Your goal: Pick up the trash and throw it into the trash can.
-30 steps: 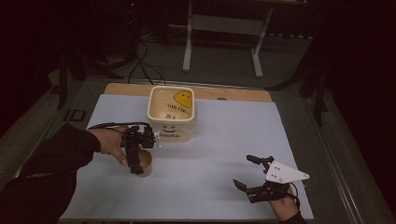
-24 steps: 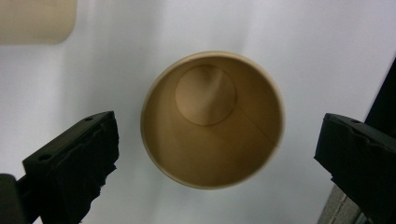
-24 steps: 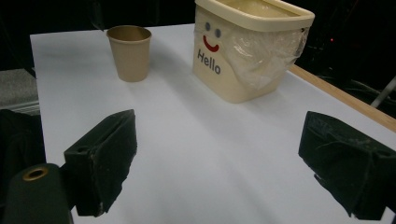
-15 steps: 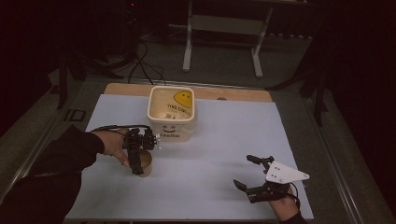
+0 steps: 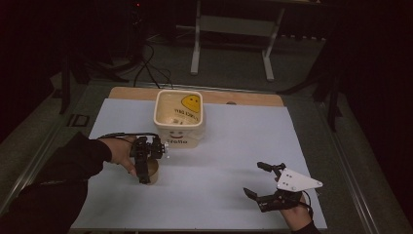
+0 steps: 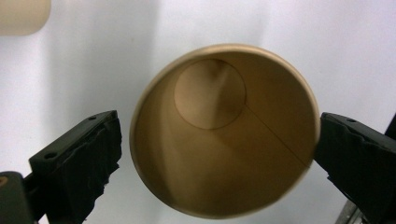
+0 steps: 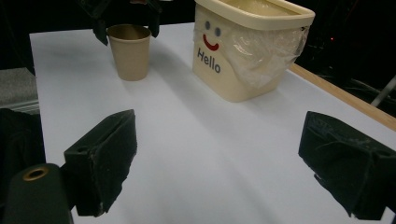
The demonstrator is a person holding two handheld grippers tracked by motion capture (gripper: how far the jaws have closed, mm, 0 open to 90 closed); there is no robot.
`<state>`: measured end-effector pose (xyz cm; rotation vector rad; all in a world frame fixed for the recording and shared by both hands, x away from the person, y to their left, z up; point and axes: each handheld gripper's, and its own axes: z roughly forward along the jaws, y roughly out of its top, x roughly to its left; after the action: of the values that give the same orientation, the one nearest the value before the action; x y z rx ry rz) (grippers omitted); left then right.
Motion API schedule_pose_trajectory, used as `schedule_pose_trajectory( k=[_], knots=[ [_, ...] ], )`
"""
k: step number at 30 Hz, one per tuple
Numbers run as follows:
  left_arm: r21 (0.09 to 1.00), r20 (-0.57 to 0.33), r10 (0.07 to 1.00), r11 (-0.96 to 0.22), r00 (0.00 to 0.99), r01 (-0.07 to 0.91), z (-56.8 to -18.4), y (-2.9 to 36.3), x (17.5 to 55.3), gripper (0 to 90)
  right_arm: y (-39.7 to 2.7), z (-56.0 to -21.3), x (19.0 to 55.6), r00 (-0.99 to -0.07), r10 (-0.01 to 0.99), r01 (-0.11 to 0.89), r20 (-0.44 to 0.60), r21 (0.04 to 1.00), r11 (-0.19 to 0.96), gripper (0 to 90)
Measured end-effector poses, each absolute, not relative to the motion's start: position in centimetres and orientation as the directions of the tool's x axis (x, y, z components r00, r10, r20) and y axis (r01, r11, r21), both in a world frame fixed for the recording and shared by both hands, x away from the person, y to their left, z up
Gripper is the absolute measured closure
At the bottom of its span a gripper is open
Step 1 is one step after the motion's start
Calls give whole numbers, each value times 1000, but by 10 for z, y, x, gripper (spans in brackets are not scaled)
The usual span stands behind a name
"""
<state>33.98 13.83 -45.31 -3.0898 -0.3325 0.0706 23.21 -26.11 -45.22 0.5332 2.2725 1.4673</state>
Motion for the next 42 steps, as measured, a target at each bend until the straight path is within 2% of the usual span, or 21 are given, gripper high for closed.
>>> schedule_pose_trajectory(
  k=[10,17,23,34,42],
  knots=[
    [-57,-23,200,-978,979,199,-457,138,340,177,-261,-452,232,-855,507,109,-110,917,383,113],
    [-62,-13,179,-982,984,178,-455,138,339,201,-261,-452,232,-854,508,109,-111,917,383,113],
    [-44,-45,178,-983,983,176,-445,138,341,215,-261,-452,232,-854,508,109,-111,917,383,113],
    [-51,-66,179,-983,982,176,-415,133,341,221,-261,-452,232,-854,509,109,-111,917,383,113],
    [-37,-52,139,-990,989,137,-392,128,340,232,-261,-452,232,-853,509,108,-112,918,382,113]
  ],
)
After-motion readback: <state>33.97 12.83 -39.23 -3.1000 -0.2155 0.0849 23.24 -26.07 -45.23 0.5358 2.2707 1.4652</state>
